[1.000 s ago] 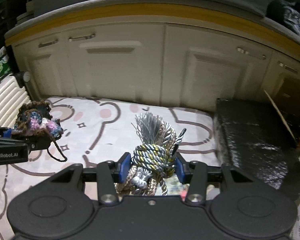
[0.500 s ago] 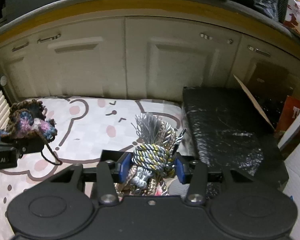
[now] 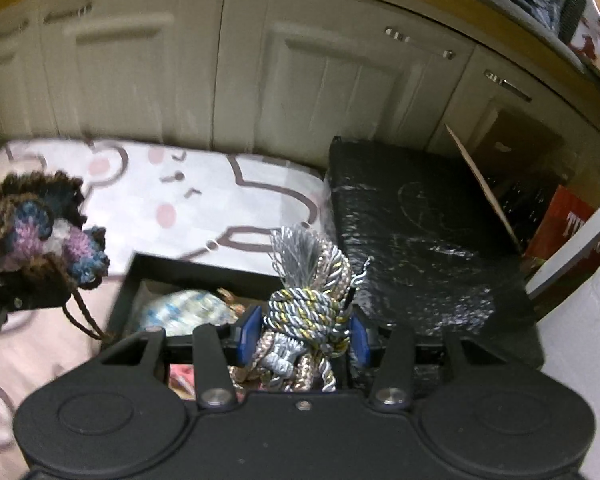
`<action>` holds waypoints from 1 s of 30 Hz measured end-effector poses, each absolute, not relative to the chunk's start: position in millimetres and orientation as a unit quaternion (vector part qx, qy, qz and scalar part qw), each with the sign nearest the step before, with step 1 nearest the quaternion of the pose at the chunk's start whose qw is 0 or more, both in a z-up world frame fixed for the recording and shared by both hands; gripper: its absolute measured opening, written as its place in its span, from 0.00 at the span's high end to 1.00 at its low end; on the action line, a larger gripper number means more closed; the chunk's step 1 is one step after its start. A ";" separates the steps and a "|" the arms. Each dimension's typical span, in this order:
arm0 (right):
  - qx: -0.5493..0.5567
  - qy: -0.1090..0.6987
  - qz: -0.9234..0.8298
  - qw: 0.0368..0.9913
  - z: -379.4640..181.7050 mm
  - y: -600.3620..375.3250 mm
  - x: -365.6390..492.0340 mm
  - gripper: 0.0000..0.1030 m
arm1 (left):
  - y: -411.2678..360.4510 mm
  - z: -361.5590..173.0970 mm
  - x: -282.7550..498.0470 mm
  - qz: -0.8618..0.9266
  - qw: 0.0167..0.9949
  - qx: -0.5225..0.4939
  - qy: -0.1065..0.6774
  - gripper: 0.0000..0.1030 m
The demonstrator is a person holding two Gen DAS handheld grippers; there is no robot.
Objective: Organize objects
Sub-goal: 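Carry the rope toy and crocheted bundle with both grippers over the black box, then lower the rope toy and crocheted bundle into the box and open both grippers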
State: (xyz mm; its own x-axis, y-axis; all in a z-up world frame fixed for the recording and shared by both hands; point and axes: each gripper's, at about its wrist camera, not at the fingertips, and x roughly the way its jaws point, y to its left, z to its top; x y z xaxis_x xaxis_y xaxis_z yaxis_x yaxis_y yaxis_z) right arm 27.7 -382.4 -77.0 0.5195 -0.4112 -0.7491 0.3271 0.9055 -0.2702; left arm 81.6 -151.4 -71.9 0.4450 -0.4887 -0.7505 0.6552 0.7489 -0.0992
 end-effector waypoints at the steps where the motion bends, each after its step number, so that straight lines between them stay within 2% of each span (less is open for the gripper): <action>1: -0.064 0.447 -0.210 0.867 -80.5 -381.4 29.1 0.54 | -155.3 -74.3 81.2 -0.345 0.840 0.107 0.405 0.50; 7: -0.131 0.478 -0.180 0.850 -99.6 -377.9 36.2 0.61 | -177.1 -91.1 80.8 -0.378 0.815 0.126 0.420 0.50; 17: -0.091 0.473 -0.186 0.857 -97.0 -387.6 39.6 0.63 | -190.1 -115.0 94.1 -0.377 0.798 0.148 0.446 0.50; 19: -0.090 0.474 -0.187 0.856 -97.0 -387.0 40.0 0.63 | -191.5 -120.9 96.6 -0.381 0.788 0.147 0.460 0.45; 21: -0.084 0.474 -0.187 0.856 -97.4 -388.3 40.2 0.62 | -193.1 -125.7 97.6 -0.378 0.785 0.148 0.468 0.35; 23: -0.076 0.475 -0.190 0.856 -97.4 -390.0 39.8 0.62 | -193.4 -125.7 96.6 -0.371 0.790 0.159 0.461 0.32; 30: -0.061 0.478 -0.196 0.854 -97.1 -392.4 37.3 0.62 | -186.0 -120.0 101.4 -0.358 0.799 0.148 0.459 0.31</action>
